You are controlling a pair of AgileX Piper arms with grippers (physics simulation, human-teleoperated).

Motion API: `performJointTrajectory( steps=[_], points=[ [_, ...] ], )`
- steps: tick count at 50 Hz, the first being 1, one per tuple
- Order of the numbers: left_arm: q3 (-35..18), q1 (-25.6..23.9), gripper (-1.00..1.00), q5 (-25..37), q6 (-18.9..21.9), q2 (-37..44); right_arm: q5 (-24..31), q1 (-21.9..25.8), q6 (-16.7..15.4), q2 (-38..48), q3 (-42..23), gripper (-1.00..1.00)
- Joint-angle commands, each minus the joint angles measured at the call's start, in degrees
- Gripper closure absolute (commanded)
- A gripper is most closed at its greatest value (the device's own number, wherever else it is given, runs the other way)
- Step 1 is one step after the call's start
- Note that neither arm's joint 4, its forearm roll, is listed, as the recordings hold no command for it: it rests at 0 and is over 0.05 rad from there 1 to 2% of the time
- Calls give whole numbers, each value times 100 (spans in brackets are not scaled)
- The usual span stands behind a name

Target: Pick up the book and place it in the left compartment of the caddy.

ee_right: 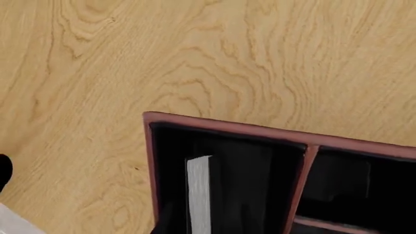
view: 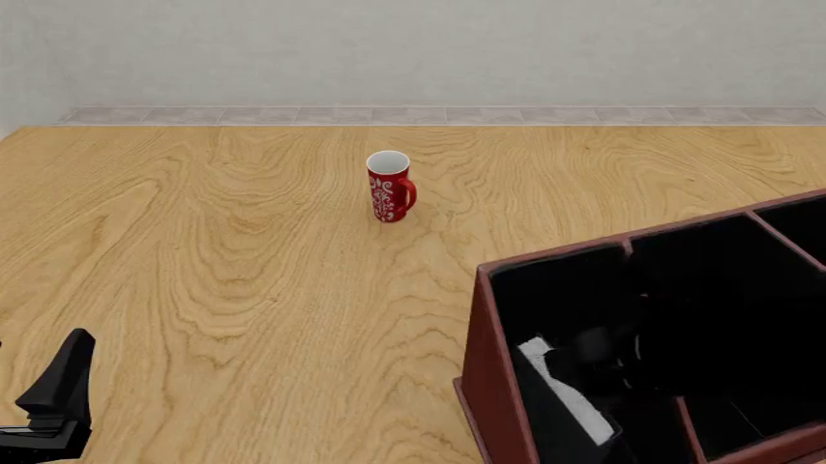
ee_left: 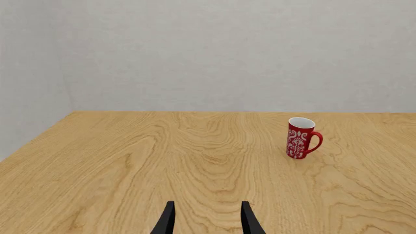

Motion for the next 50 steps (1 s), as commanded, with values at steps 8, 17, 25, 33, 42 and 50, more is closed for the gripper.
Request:
performJointTrajectory(
  steps=[8,17,25,33,42,50],
  points=[
    [0,0,-100,0,0,0,856,-12,-57,-913,-258,-100],
    [0,0,-100,0,1,0,1319,-41,-125,-1355,-443,-100],
    [0,1,-100,0,0,0,1553,-10,-93,-1690,-494,-100],
    [0,-1,-100,1,-2,0,1710,31,-71,-1963,-549,-100],
    [0,0,-100,1,-3,0,1942,43,-115,-2301,-754,-100],
    [39,-6,-100,-95,-5,58,2222,20,-110,-2638,-859,-100]
  ],
)
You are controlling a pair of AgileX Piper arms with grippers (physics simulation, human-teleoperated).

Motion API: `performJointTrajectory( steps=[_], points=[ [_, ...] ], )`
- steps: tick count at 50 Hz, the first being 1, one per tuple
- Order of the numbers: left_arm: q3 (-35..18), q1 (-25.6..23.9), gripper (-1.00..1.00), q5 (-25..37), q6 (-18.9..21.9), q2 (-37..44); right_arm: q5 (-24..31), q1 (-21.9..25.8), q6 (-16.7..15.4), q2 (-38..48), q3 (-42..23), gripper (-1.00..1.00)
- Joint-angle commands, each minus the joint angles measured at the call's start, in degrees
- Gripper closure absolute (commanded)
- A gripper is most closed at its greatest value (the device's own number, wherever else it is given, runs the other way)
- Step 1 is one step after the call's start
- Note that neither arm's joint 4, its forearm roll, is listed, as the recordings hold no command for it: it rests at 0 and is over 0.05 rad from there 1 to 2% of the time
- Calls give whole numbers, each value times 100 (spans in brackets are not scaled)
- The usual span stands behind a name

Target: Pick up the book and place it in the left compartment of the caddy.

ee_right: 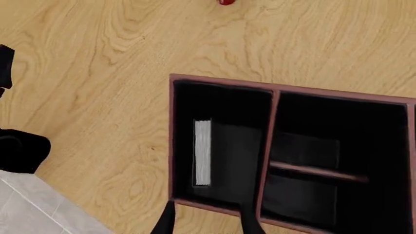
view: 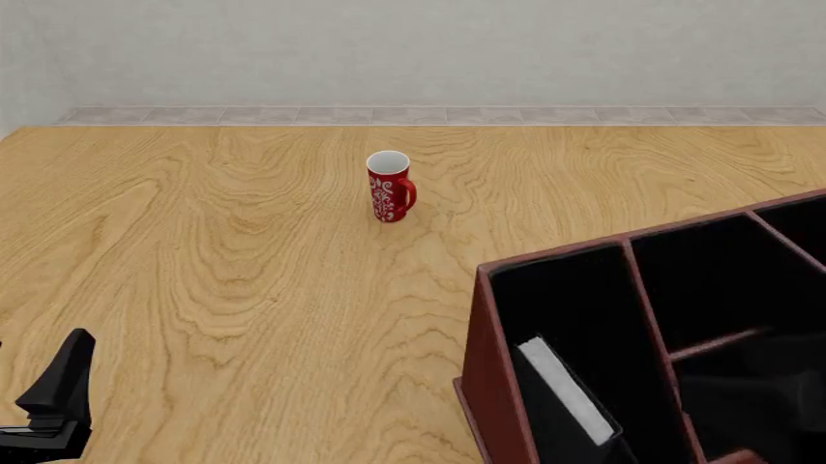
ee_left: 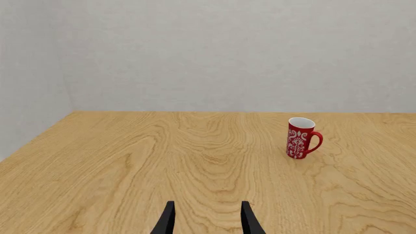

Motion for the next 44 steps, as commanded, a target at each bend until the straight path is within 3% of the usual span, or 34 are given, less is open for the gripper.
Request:
performJointTrajectory(
  steps=[1,44],
  points=[
    [39,-7,-100,-97,0,58,384,8,1,-464,-190,-100],
    [27,-6,-100,-38,-1,10,495,-75,21,-1787,-119,-100]
  ],
)
